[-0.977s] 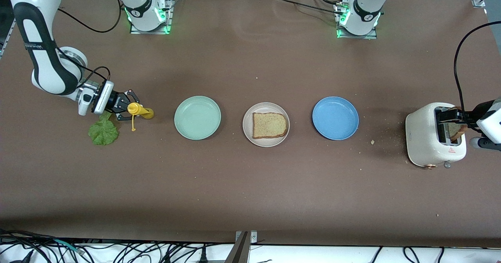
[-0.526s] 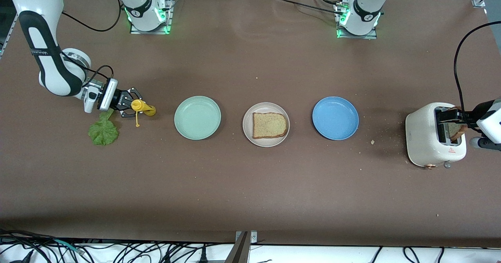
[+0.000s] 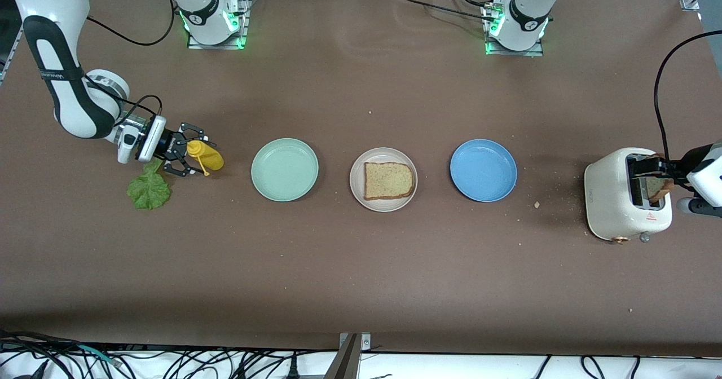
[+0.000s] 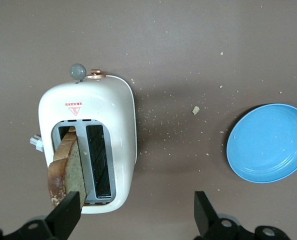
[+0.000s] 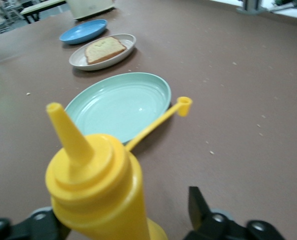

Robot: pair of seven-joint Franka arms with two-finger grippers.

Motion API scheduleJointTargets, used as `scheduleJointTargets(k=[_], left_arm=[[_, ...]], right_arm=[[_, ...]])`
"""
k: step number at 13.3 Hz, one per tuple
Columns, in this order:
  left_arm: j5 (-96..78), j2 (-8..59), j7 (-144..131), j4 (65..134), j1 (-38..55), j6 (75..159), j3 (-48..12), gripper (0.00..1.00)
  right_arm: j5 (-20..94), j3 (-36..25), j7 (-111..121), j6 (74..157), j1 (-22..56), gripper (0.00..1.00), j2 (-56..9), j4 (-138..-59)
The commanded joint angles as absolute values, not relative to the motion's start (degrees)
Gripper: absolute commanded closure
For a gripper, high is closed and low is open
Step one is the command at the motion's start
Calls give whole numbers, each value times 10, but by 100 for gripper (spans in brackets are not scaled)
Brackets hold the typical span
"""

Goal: Make sandwich in beige plate with both arms
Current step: 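Lower the mustard bottle to the table and open the right gripper, then move the right gripper onto the green lettuce leaf and grasp it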

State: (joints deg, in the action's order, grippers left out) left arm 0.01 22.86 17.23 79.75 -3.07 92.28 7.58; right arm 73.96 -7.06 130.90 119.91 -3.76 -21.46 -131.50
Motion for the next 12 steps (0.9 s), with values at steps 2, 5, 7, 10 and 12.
scheduleJointTargets(k=[2, 5, 7, 10, 12], left_arm=[[13, 221, 183, 799, -33, 917, 72, 0], [13, 221, 183, 799, -33, 917, 72, 0], [12, 221, 183, 799, -33, 917, 71, 0], [12, 221, 182, 799, -33, 917, 71, 0], [12, 223, 183, 800, -33, 917, 71, 0]], right_arm=[[620, -63, 1154, 1260, -49, 1, -170, -1317], [476, -63, 974, 1292, -56, 1, -147, -1305], [384, -64, 867, 1297, -56, 1, -143, -1276], [262, -68, 719, 1301, -61, 1, -146, -1234], [183, -71, 610, 1299, -62, 1, -146, -1210]])
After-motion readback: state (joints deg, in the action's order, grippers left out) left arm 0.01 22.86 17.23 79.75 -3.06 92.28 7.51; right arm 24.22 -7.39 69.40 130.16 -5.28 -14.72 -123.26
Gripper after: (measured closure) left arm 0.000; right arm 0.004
